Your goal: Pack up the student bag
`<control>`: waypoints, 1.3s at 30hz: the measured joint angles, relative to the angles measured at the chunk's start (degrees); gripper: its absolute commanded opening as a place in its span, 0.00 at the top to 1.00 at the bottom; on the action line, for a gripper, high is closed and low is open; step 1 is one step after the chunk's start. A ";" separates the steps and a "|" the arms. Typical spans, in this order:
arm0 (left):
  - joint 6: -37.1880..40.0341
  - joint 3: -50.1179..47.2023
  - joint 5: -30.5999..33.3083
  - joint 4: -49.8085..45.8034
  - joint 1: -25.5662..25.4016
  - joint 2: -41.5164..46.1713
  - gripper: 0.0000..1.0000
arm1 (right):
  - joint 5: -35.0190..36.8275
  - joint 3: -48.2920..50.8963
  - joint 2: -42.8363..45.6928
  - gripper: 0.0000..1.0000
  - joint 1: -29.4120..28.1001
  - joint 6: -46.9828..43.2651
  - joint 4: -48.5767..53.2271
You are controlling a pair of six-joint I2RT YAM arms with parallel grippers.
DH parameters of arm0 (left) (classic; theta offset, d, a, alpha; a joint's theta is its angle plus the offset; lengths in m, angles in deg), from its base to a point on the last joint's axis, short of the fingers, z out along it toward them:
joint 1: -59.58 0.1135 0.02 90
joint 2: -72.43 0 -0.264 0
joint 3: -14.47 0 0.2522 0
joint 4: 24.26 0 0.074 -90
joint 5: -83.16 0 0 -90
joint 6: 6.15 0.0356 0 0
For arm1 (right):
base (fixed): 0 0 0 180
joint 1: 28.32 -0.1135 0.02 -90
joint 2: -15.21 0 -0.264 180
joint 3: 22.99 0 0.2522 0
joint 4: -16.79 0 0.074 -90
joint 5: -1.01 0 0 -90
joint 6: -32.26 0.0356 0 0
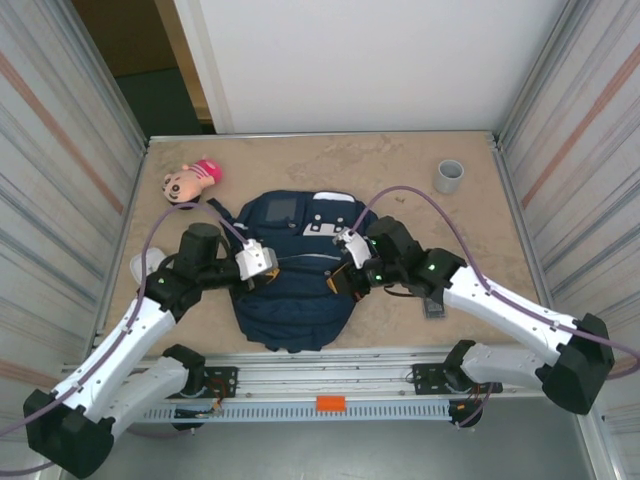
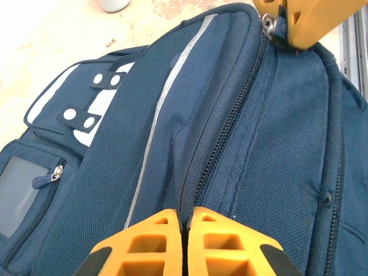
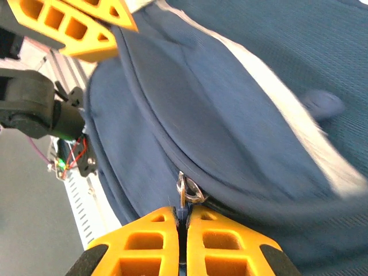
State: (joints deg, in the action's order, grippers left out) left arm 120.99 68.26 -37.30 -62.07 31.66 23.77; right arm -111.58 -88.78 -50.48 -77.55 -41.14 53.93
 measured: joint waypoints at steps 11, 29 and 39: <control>-8.94 2.47 13.38 2.89 -11.69 -3.80 1.00 | 3.41 -7.76 -8.98 1.00 -4.79 6.56 0.70; -15.23 -0.33 11.37 10.88 -12.57 -2.91 1.00 | 6.69 -4.50 1.46 0.39 -5.16 3.61 -1.25; -11.02 -1.53 -1.14 11.06 -5.64 -2.21 1.00 | 13.81 -3.98 5.70 0.32 -1.64 -19.85 1.20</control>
State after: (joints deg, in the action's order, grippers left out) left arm 109.98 66.73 -38.44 -51.01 26.02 21.56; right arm -97.77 -92.76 -44.78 -79.19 -60.98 55.13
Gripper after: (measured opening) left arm 0.059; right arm 0.672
